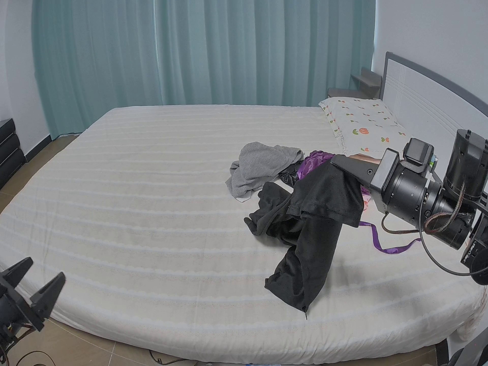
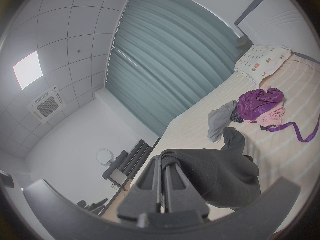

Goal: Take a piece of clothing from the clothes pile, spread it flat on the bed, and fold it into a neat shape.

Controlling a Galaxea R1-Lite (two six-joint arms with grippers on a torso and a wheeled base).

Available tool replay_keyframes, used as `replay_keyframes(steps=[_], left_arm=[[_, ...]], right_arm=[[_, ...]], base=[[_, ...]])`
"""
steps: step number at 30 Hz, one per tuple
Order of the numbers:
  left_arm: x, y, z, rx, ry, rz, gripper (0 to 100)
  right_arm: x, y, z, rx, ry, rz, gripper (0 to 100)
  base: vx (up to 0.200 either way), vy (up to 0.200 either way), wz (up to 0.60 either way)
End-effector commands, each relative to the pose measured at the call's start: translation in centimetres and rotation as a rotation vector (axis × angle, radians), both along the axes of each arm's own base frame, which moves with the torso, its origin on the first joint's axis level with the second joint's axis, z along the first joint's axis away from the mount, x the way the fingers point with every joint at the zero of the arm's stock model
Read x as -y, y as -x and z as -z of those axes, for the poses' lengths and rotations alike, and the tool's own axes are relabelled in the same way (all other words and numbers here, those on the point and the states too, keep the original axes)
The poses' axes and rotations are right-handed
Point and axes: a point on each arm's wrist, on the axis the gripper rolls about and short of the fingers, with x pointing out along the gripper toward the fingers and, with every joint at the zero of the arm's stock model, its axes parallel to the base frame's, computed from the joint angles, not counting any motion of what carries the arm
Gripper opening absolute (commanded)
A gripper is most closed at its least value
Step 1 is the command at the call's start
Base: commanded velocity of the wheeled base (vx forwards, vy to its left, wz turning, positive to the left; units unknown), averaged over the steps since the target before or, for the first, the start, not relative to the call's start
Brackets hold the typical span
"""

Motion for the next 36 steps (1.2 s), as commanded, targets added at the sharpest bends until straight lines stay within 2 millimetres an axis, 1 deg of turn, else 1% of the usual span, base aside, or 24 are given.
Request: replay_keyframes(steps=[1, 4, 6, 7, 9, 10, 11, 12, 13, 14, 15, 18, 19, 20, 21, 22, 24, 26, 28, 31, 32, 34, 36], left_arm=[[2.1, -6.5, 1.8, -0.350, 0.002, 0.223, 100], [3.5, -9.9, 3.4, -0.473, 0.013, 0.260, 100], [4.3, -11.8, 4.6, -0.511, 0.019, 0.271, 100], [4.5, -12.3, 4.9, -0.512, 0.021, 0.270, 100], [5.3, -14.5, 5.9, -0.505, 0.039, 0.269, 100], [5.6, -15.1, 6.3, -0.505, 0.043, 0.272, 100], [5.6, -15.1, 6.3, -0.505, 0.043, 0.272, 100], [7.0, -16.9, 7.5, -0.516, 0.066, 0.289, 100], [7.6, -17.4, 8.0, -0.530, 0.076, 0.292, 100], [7.6, -17.5, 8.2, -0.532, 0.076, 0.292, 100], [8.7, -18.7, 9.2, -0.544, 0.079, 0.290, 100], [10.4, -20.9, 10.7, -0.542, 0.058, 0.273, 100], [11.3, -21.9, 11.4, -0.538, 0.046, 0.269, 100], [11.3, -21.9, 11.4, -0.538, 0.046, 0.269, 100], [12.7, -23.2, 12.6, -0.531, 0.026, 0.261, 100], [13.1, -23.5, 12.8, -0.527, 0.023, 0.260, 100], [14.5, -24.5, 14.0, -0.529, 0.012, 0.271, 100], [15.4, -25.3, 15.1, -0.542, 0.004, 0.280, 100], [16.4, -26.6, 16.0, -0.528, 0.005, 0.285, 100], [16.6, -26.8, 16.0, -0.524, 0.006, 0.284, 100], [17.7, -28.8, 17.1, -0.502, 0.013, 0.288, 100], [18.1, -29.6, 18.0, -0.496, 0.008, 0.282, 100], [18.7, -30.5, 18.4, -0.474, 0.009, 0.275, 100]], right_arm=[[-0.8, 0.0, -0.5, 0.026, 0.000, -0.026, 0], [-0.9, 0.1, -0.5, 0.025, 0.003, -0.030, 0], [-1.0, 0.2, -0.5, 0.022, 0.004, -0.033, 0], [-1.0, 0.2, -0.5, 0.021, 0.003, -0.033, 0], [-1.0, 0.2, -0.4, 0.021, 0.005, -0.033, 0], [-1.0, 0.2, -0.4, 0.021, 0.005, -0.033, 0], [-1.0, 0.2, -0.4, 0.021, 0.005, -0.033, 0], [-1.0, 0.2, -0.4, 0.020, 0.004, -0.033, 0], [-1.0, 0.2, -0.4, 0.021, 0.005, -0.033, 0], [-1.0, 0.2, -0.4, 0.020, 0.006, -0.033, 0], [-1.0, 0.2, -0.4, 0.018, 0.007, -0.033, 0], [-1.0, 0.2, -0.4, 0.020, 0.006, -0.032, 0], [-0.9, 0.2, -0.5, 0.020, 0.004, -0.030, 0], [-0.9, 0.2, -0.5, 0.020, 0.004, -0.030, 0], [-0.9, 0.2, -0.6, 0.023, 0.004, -0.029, 0], [-0.9, 0.2, -0.6, 0.023, 0.004, -0.029, 0], [-0.8, 0.3, -0.8, 0.032, -0.003, -0.026, 0], [-0.8, 0.3, -0.7, 0.030, -0.001, -0.019, 0], [-0.8, 0.2, -0.6, 0.029, 0.001, -0.006, 0], [-0.8, 0.2, -0.6, 0.028, 0.000, -0.006, 0], [-0.9, 0.1, -0.5, 0.025, 0.004, -0.001, 0], [-0.9, 0.1, -0.4, 0.027, 0.011, -0.003, 0], [-1.0, 0.1, -0.4, 0.027, 0.011, -0.004, 0]], base=[[0.000, 0.000, 0.00], [0.000, 0.000, 0.00], [0.000, 0.000, 0.00], [0.000, 0.000, 0.00], [0.000, 0.000, 0.00], [0.000, 0.000, 0.00], [0.000, 0.000, 0.00], [0.000, 0.000, 0.00], [0.000, 0.000, 0.00], [0.000, 0.000, 0.00], [0.000, 0.000, 0.00], [0.000, 0.000, 0.00], [0.000, 0.000, 0.00], [0.000, 0.000, 0.00], [0.000, 0.000, 0.00], [0.000, 0.000, 0.00], [0.000, 0.000, 0.00], [0.000, 0.000, 0.00], [0.000, 0.000, 0.00], [0.000, 0.000, 0.00], [0.000, 0.000, 0.00], [0.000, 0.000, 0.00], [0.000, 0.000, 0.00]])
